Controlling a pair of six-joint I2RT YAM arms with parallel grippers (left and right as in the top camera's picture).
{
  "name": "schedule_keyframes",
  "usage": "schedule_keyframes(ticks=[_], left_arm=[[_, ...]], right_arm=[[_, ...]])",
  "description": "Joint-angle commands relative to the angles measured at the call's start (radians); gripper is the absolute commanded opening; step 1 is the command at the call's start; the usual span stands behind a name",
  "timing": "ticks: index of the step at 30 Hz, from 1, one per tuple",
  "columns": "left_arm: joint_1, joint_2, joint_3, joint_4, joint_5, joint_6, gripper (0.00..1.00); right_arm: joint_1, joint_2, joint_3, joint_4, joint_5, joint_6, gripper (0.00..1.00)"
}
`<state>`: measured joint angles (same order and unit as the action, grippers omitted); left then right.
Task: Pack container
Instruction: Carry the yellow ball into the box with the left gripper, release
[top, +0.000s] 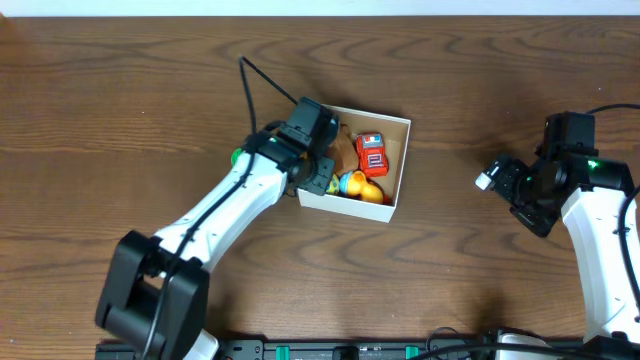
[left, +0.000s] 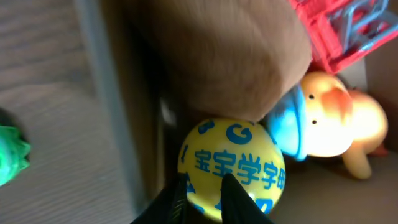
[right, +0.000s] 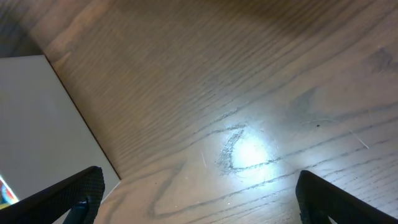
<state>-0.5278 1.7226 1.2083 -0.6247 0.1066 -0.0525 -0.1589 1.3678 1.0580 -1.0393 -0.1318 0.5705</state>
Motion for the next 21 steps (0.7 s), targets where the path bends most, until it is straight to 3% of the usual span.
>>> schedule_keyframes(ticks=[1,8,10,11,13,17,21], left_arm=[[0.005,0.034,0.007,-0.013,-0.009,-0.001,0.19],[0.005,-0.050,0.042,-0.015,-0.009,-0.001,0.19],[0.005,-0.102,0.048,-0.016,-0.010,-0.001,0.30],[0.005,-0.142,0.052,-0.018,-0.014,0.000,0.45],[0.005,-0.199,0.053,-0.029,-0.038,-0.001,0.57],[0.010,-0.298,0.053,-0.117,-0.175,-0.001,0.69],[0.064,-0.303,0.049,-0.227,-0.259,-0.002,0.74]], right_arm=[[-0.005,0.005,-0.001,0.000,-0.003,0.013,0.99],[-0.005,0.005,-0.001,-0.001,-0.003,0.013,0.99],[-0.005,0.005,-0.001,0.000,-0.003,0.013,0.99],[-0.005,0.005,-0.001,0.000,-0.003,0.013,0.99],[-0.005,0.005,-0.001,0.000,-0.003,0.013,0.99],[-0.005,0.005,-0.001,0.000,-0.003,0.013,0.99],[-0.005,0.005,-0.001,0.000,-0.003,0.013,0.99]])
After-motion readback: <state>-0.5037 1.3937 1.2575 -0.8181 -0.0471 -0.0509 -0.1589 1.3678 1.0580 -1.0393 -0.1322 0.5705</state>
